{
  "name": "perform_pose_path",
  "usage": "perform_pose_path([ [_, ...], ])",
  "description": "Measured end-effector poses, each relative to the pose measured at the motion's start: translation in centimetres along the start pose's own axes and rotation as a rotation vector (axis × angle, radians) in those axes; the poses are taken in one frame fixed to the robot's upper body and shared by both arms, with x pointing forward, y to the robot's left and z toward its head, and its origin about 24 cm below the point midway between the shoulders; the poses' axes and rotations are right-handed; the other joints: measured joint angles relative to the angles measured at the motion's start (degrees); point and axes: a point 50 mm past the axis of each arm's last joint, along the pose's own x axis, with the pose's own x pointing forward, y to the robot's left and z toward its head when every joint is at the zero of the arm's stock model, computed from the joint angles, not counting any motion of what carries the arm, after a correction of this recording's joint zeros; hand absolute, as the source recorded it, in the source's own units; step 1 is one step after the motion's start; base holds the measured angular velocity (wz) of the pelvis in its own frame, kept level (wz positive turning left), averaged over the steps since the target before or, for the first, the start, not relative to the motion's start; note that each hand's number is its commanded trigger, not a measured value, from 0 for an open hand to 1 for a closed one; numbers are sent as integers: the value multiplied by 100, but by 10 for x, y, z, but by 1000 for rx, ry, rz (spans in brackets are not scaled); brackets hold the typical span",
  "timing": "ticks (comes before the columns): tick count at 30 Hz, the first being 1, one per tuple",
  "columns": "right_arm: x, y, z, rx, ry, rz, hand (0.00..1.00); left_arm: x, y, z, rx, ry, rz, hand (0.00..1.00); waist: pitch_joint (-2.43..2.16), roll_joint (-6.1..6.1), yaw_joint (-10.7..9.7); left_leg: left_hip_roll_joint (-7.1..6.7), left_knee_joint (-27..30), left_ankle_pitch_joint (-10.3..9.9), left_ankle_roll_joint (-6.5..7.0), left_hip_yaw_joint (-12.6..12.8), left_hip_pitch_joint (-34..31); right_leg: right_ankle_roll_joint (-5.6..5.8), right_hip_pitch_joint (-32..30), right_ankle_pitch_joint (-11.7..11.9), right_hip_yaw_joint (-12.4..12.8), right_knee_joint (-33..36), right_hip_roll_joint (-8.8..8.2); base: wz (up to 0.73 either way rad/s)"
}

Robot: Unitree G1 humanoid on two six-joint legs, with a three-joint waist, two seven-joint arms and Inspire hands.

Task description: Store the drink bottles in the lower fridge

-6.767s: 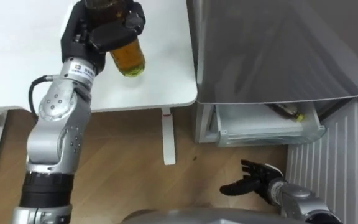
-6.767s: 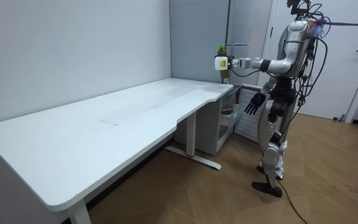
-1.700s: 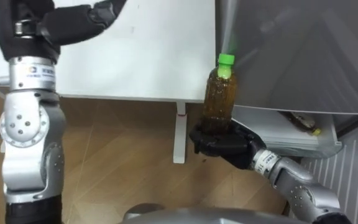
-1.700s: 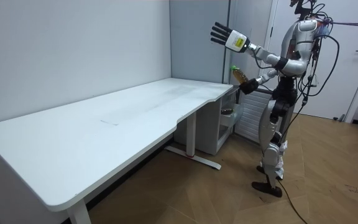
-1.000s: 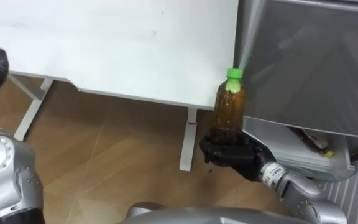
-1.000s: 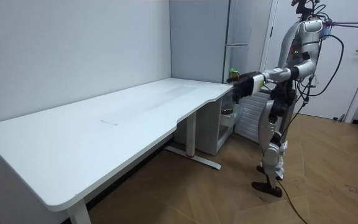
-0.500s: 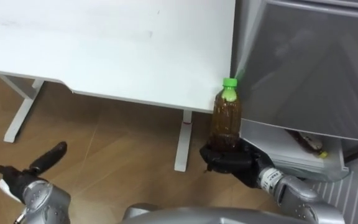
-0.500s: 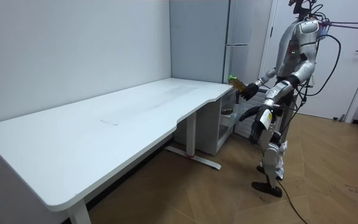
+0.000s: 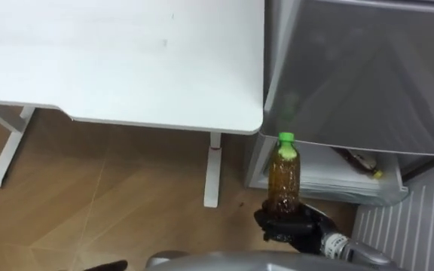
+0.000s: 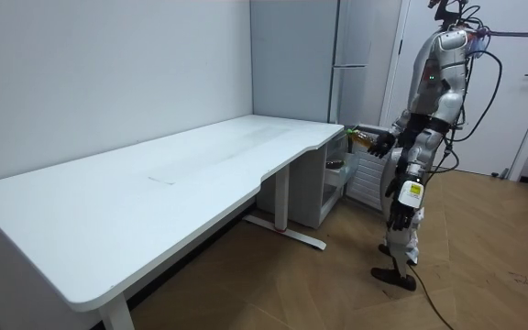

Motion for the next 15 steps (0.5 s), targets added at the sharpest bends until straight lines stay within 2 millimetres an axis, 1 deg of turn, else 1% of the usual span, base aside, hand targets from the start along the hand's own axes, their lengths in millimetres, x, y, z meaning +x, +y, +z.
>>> perform_pose_path([
  [1, 0, -1, -2, 3, 7, -5, 100, 0, -1, 0, 4, 0, -12, 0, 1, 2, -20, 2, 1, 0, 0, 5, -5, 1, -5, 0, 3, 3, -3, -6],
  [3, -1, -5, 2, -7, 4, -19, 100, 0, -6, 1, 35, -4, -70, 0, 2, 14, -159, -5, 14, -1, 3, -20, -60, 8, -44, 6, -41, 10, -16, 4],
  [4, -2, -6, 2, -6, 2, -22, 100, 0, -8, 1, 37, -4, -84, 0, 9, 1, -183, -7, 17, -1, 3, -20, -69, 10, -48, 8, -50, 8, -21, 6],
  [6, -2, -8, 2, 5, 2, -32, 100, -1, -13, 2, 45, 0, -133, 0, 4, 6, -277, -21, 19, -2, 4, -15, -82, 11, -61, 9, -46, 5, -16, 0],
  [10, -2, -10, 0, 43, -2, -60, 100, -1, -17, 5, 77, -8, -170, 0, 1, 13, -277, -16, 12, -1, 4, 48, -82, 11, -103, 9, 42, 8, 10, -10],
  [12, -1, -11, 0, 97, -19, -75, 100, 0, -18, 8, 134, -26, -174, 0, 2, 20, -272, -16, 11, -1, 4, 124, -82, 9, -142, 11, 116, 8, 26, -14],
  [13, -1, -11, 1, 107, -24, -79, 100, 0, -18, 8, 144, -28, -173, 0, 0, 16, -264, -16, 13, -1, 4, 135, -83, 9, -145, 12, 123, 8, 28, -11],
  [15, 2, -8, 3, 188, -57, -83, 100, 0, -19, 9, 180, -39, -176, 0, 11, 3, -290, -16, 8, -1, 4, 130, -109, 9, -170, 12, 136, 8, 30, -2],
])
